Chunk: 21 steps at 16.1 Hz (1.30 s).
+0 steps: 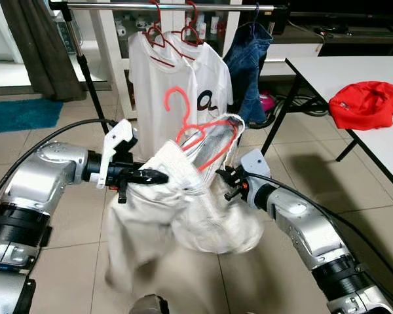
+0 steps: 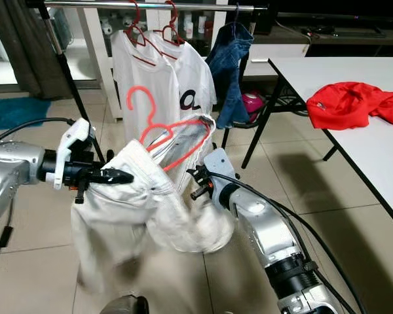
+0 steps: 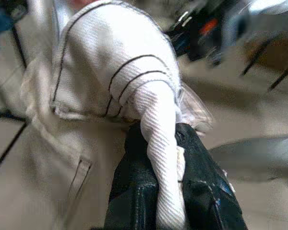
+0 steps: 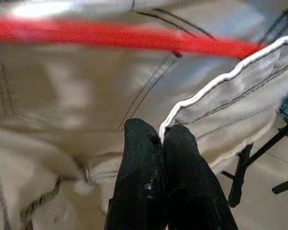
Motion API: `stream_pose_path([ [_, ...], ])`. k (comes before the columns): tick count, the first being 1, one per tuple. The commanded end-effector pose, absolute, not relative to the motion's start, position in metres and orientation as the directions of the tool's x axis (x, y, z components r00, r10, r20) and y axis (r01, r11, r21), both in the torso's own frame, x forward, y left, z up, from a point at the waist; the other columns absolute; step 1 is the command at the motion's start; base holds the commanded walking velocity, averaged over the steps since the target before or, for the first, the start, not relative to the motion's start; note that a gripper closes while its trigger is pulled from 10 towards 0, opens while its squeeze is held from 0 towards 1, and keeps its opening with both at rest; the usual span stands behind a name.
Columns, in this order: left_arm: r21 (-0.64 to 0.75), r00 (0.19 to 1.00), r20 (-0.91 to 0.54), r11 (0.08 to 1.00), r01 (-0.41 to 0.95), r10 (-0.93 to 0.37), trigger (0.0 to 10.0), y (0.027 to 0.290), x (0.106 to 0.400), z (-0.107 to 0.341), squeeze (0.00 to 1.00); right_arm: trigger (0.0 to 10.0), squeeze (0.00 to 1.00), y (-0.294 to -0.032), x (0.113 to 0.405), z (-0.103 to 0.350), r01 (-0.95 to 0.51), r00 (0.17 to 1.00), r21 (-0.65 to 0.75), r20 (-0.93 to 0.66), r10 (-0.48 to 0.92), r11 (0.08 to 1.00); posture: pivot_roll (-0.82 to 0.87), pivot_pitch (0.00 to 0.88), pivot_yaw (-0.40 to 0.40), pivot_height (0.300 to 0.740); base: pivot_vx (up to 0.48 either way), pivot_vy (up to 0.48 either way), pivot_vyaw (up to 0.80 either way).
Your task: Hang hanger
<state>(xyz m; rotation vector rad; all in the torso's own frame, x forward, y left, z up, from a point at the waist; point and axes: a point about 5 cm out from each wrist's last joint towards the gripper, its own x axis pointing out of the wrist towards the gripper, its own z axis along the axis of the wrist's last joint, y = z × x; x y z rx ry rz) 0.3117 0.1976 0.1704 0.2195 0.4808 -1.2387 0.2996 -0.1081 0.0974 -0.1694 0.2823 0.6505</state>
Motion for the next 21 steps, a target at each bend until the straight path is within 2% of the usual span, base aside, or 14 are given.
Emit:
stream_pose_path([
  [1,0.011,0.319,-0.493,0.360,0.933,-0.809,0.0,0.200,0.321,0.181,0.00,0.0,0.00,-0.110,0.299,0.100,-0.622,0.760,-0.072,-0.294,0.580,0.779,-0.04,0.000,0.012,0.740,0.000,0.000,0.00],
  [4,0.119,0.457,-0.602,0.492,0.863,-0.655,0.0,0.219,0.333,0.170,0.00,0.0,0.00,-0.129,0.308,0.106,-0.545,0.816,-0.100,-0.292,0.499,0.832,-0.04,0.000,0.011,0.740,0.000,0.000,0.00],
  [6,0.218,0.558,-0.655,0.580,0.785,-0.510,0.0,0.235,0.341,0.160,0.00,0.0,0.00,-0.149,0.321,0.128,-0.473,0.867,-0.109,-0.237,0.439,0.874,-0.04,0.000,0.010,0.740,0.000,0.000,0.00],
  [8,0.277,0.592,-0.688,0.601,0.749,-0.420,0.0,0.242,0.343,0.150,0.00,0.0,0.00,-0.159,0.326,0.149,-0.447,0.884,-0.074,-0.187,0.427,0.892,-0.04,0.000,0.007,0.740,0.000,0.000,0.00],
  [10,0.268,0.559,-0.714,0.574,0.774,-0.421,0.0,0.238,0.340,0.138,0.00,0.0,0.00,-0.163,0.329,0.168,-0.431,0.894,0.004,-0.133,0.428,0.902,-0.04,0.000,0.006,0.740,0.000,0.000,0.00],
  [12,0.202,0.502,-0.720,0.547,0.812,-0.479,0.0,0.224,0.336,0.125,0.00,0.0,0.00,-0.156,0.329,0.183,-0.464,0.880,0.050,-0.089,0.467,0.884,-0.05,0.000,0.005,0.740,0.000,0.000,0.00],
  [13,0.132,0.428,-0.716,0.496,0.859,-0.551,0.0,0.207,0.331,0.115,0.00,0.0,0.00,-0.145,0.328,0.193,-0.501,0.860,0.084,-0.062,0.507,0.861,-0.05,0.000,0.004,0.740,0.000,0.000,0.00],
  [14,0.109,0.404,-0.717,0.482,0.869,-0.567,0.0,0.201,0.329,0.111,0.00,0.0,0.00,-0.143,0.328,0.195,-0.508,0.856,0.083,-0.058,0.513,0.857,-0.05,0.000,0.004,0.740,0.000,0.000,0.00],
  [16,0.052,0.282,-0.768,0.383,0.922,-0.575,0.0,0.185,0.318,0.089,0.00,0.0,0.00,-0.141,0.330,0.203,-0.506,0.858,0.080,-0.055,0.511,0.859,-0.07,0.000,0.010,0.740,0.000,0.000,0.00],
  [21,0.053,0.241,-0.842,0.370,0.928,-0.483,0.0,0.190,0.309,0.067,0.00,0.0,0.00,-0.151,0.332,0.211,-0.475,0.875,0.042,-0.078,0.477,0.879,-0.10,0.000,0.018,0.740,0.000,0.000,0.00],
])
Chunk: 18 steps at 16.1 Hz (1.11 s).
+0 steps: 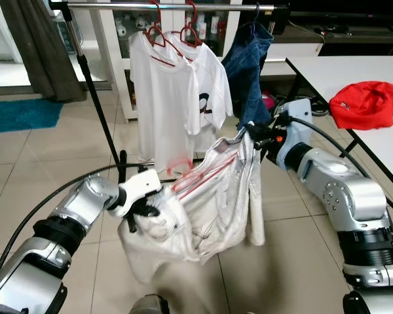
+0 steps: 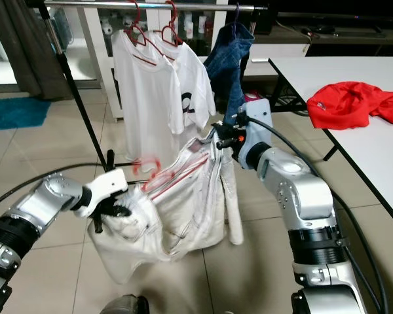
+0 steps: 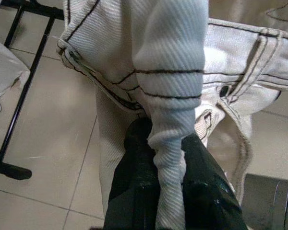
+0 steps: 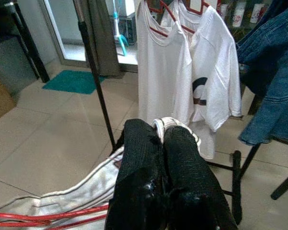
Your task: Hang hanger
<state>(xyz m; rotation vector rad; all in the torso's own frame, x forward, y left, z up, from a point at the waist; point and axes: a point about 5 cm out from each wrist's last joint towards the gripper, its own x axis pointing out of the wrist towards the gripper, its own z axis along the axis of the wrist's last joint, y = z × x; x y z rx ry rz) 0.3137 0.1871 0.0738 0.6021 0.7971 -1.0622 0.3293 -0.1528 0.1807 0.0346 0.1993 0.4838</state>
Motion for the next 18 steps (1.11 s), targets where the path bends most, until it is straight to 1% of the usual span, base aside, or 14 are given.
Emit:
stream_pose_path([
  [1,0.062,0.269,-0.831,0.400,0.914,-0.486,0.0,0.198,0.309,0.070,0.00,0.0,0.00,-0.164,0.335,0.202,-0.431,0.896,-0.070,-0.148,0.418,0.899,-0.10,0.000,0.024,0.740,0.000,0.000,0.00],
  [2,0.067,0.291,-0.818,0.420,0.905,-0.496,0.0,0.203,0.309,0.073,0.00,0.0,0.00,-0.171,0.336,0.196,-0.415,0.903,-0.121,-0.181,0.391,0.902,-0.11,0.000,0.027,0.740,0.000,0.000,0.00],
  [3,0.074,0.328,-0.778,0.440,0.895,-0.536,0.0,0.218,0.307,0.086,0.00,0.0,0.00,-0.186,0.336,0.183,-0.391,0.907,-0.164,-0.234,0.349,0.906,-0.10,0.000,0.017,0.740,0.000,0.000,0.00],
  [4,0.060,0.309,-0.768,0.417,0.907,-0.561,0.0,0.222,0.304,0.090,0.00,0.0,0.00,-0.190,0.337,0.178,-0.382,0.908,-0.158,-0.249,0.338,0.910,-0.09,0.000,0.006,0.740,0.000,0.000,0.00],
  [5,0.020,0.257,-0.773,0.383,0.924,-0.581,0.0,0.227,0.298,0.095,0.00,0.0,0.00,-0.193,0.338,0.174,-0.379,0.907,-0.161,-0.260,0.331,0.911,-0.08,0.000,-0.003,0.740,0.000,0.000,0.00],
  [6,-0.002,0.228,-0.775,0.363,0.932,-0.590,0.0,0.229,0.295,0.096,0.00,0.0,0.00,-0.194,0.339,0.173,-0.379,0.907,-0.162,-0.263,0.330,0.911,-0.08,0.000,-0.003,0.740,0.000,0.000,0.00],
  [7,-0.046,0.165,-0.774,0.314,0.948,-0.611,0.0,0.230,0.289,0.096,0.00,0.0,0.00,-0.193,0.343,0.174,-0.378,0.907,-0.162,-0.262,0.330,0.912,-0.08,0.000,-0.009,0.740,0.000,0.000,0.00],
  [8,-0.077,0.123,-0.758,0.275,0.958,-0.640,0.0,0.228,0.285,0.096,0.00,0.0,0.00,-0.193,0.348,0.174,-0.377,0.908,-0.163,-0.261,0.329,0.912,-0.08,0.000,-0.008,0.740,0.000,0.000,0.00],
  [11,-0.131,0.076,-0.707,0.236,0.963,-0.703,0.0,0.219,0.281,0.103,0.00,0.0,0.00,-0.193,0.355,0.169,-0.384,0.904,-0.180,-0.274,0.329,0.906,-0.08,0.000,-0.010,0.740,0.000,0.000,0.00],
  [12,-0.118,0.086,-0.727,0.247,0.962,-0.681,0.0,0.220,0.283,0.102,0.00,0.0,0.00,-0.192,0.356,0.169,-0.391,0.902,-0.184,-0.273,0.335,0.902,-0.08,0.000,-0.010,0.740,0.000,0.000,0.00],
  [13,-0.074,0.129,-0.779,0.294,0.953,-0.614,0.0,0.223,0.289,0.092,0.00,0.0,0.00,-0.185,0.357,0.177,-0.419,0.895,-0.178,-0.248,0.371,0.890,-0.08,0.000,-0.011,0.740,0.000,0.000,0.00],
  [14,-0.044,0.163,-0.797,0.325,0.945,-0.581,0.0,0.224,0.293,0.088,0.00,0.0,0.00,-0.183,0.357,0.181,-0.432,0.891,-0.178,-0.236,0.388,0.884,-0.08,0.000,-0.011,0.740,0.000,0.000,0.00],
  [16,0.018,0.216,-0.837,0.369,0.929,-0.503,0.0,0.227,0.299,0.083,0.00,0.0,0.00,-0.179,0.356,0.187,-0.450,0.885,-0.178,-0.222,0.410,0.875,-0.08,0.000,-0.011,0.740,0.000,0.000,0.00],
  [18,0.115,0.308,-0.860,0.433,0.894,-0.407,0.0,0.231,0.308,0.080,0.00,0.0,0.00,-0.175,0.353,0.195,-0.471,0.877,-0.180,-0.198,0.437,0.863,-0.10,0.000,0.007,0.740,0.000,0.000,0.00],
])
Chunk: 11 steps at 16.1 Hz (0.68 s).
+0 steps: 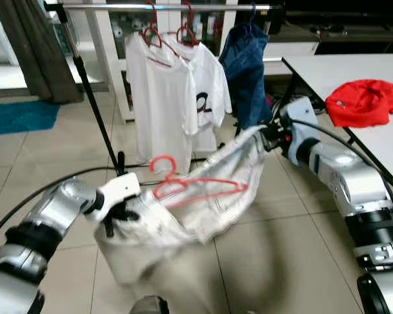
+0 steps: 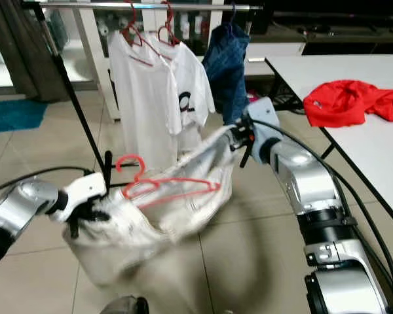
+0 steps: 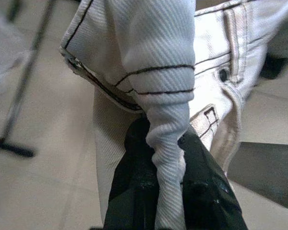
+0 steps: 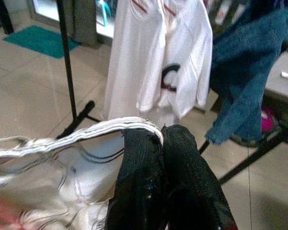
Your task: Hang hanger
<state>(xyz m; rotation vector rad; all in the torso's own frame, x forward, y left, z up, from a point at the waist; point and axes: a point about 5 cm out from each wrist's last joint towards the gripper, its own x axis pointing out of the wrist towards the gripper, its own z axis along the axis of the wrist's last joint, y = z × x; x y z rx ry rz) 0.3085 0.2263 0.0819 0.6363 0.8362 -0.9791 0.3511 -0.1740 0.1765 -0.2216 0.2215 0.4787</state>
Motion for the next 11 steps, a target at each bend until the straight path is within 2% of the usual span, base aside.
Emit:
stream_pose_path([
  [1,0.139,0.344,-0.852,0.463,0.876,-0.394,0.0,0.231,0.312,0.080,0.00,0.0,0.00,-0.175,0.351,0.199,-0.471,0.879,-0.180,-0.184,0.441,0.864,-0.10,0.000,0.012,0.740,0.000,0.000,0.00],
  [3,0.158,0.389,-0.834,0.505,0.848,-0.392,0.0,0.222,0.317,0.075,0.00,0.0,0.00,-0.170,0.346,0.205,-0.487,0.871,-0.143,-0.158,0.466,0.862,-0.10,0.000,0.009,0.740,0.000,0.000,0.00],
  [6,0.098,0.372,-0.813,0.523,0.847,-0.449,0.0,0.200,0.318,0.060,0.00,0.0,0.00,-0.157,0.338,0.214,-0.530,0.844,-0.043,-0.123,0.522,0.847,-0.11,0.000,0.006,0.740,0.000,0.000,0.00],
  [8,0.077,0.406,-0.796,0.589,0.804,-0.450,0.0,0.190,0.321,0.053,0.00,0.0,0.00,-0.151,0.330,0.221,-0.554,0.828,-0.007,-0.114,0.549,0.833,-0.11,0.000,0.007,0.740,0.000,0.000,0.00],
  [11,0.066,0.492,-0.725,0.662,0.746,-0.482,0.0,0.188,0.333,0.067,0.00,0.0,0.00,-0.158,0.323,0.219,-0.544,0.831,-0.020,-0.152,0.536,0.839,-0.12,0.000,0.010,0.740,0.000,0.000,0.00],
])
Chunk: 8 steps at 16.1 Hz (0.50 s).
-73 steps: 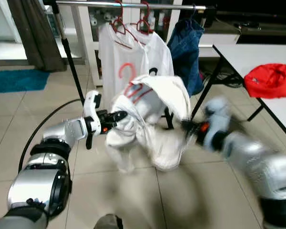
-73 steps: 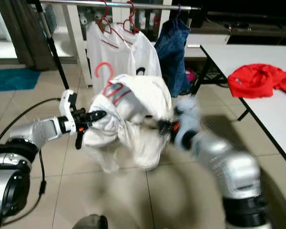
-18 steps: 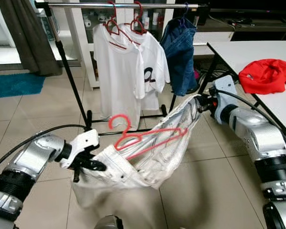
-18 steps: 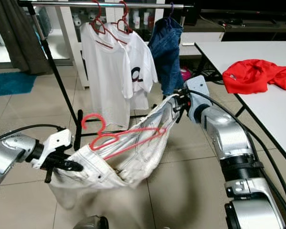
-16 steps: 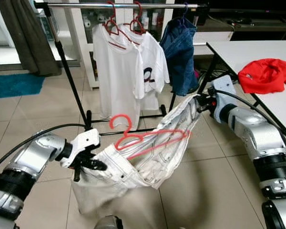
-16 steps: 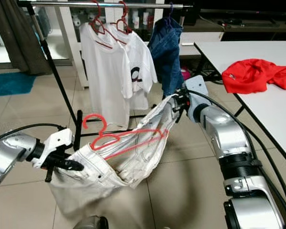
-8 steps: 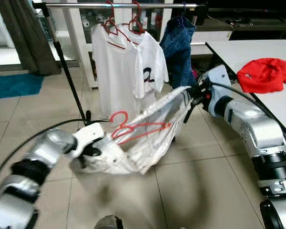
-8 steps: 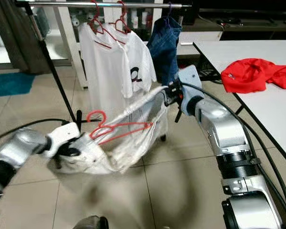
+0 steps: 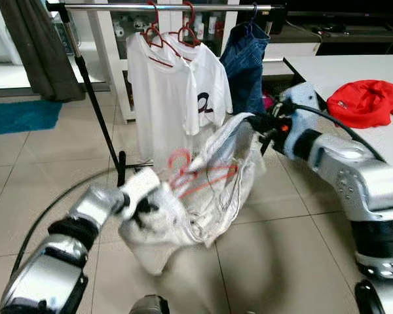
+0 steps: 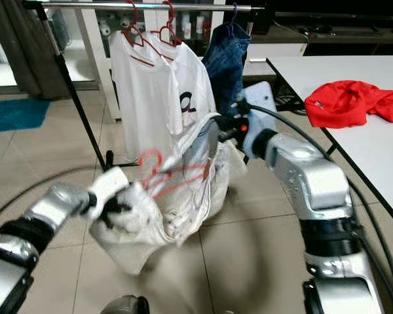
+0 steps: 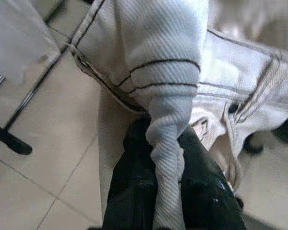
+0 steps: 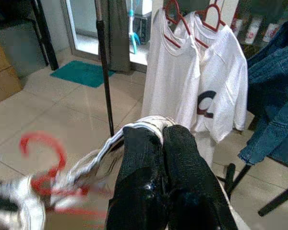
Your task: Hang hanger
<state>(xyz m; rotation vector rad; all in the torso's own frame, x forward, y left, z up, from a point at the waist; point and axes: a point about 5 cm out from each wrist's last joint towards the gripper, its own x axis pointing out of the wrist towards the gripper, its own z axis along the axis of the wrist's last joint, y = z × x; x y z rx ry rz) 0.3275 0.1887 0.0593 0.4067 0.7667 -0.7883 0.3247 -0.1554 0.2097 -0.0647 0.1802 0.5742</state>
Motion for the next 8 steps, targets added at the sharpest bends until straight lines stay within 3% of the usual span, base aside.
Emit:
stream_pose_path([
  [1,0.026,0.528,-0.666,0.692,0.722,-0.526,0.0,0.186,0.339,0.076,0.00,0.0,0.00,-0.160,0.320,0.217,-0.539,0.832,-0.015,-0.164,0.529,0.842,-0.12,0.000,0.006,0.740,0.000,0.000,0.00],
  [3,-0.074,0.564,-0.541,0.703,0.708,-0.624,0.0,0.181,0.347,0.093,0.00,0.0,0.00,-0.157,0.308,0.210,-0.561,0.812,0.004,-0.194,0.551,0.828,-0.11,0.000,0.003,0.740,0.000,0.000,0.00],
  [5,-0.223,0.481,-0.385,0.585,0.780,-0.788,0.0,0.171,0.347,0.115,0.00,0.0,0.00,-0.149,0.293,0.193,-0.596,0.777,-0.028,-0.273,0.567,0.802,-0.11,0.000,0.005,0.740,0.000,0.000,0.00],
  [8,-0.303,0.422,-0.266,0.491,0.817,-0.867,0.0,0.169,0.348,0.137,0.00,0.0,0.00,-0.134,0.277,0.163,-0.646,0.733,-0.133,-0.385,0.561,0.752,-0.10,0.000,0.006,0.740,0.000,0.000,0.00],
])
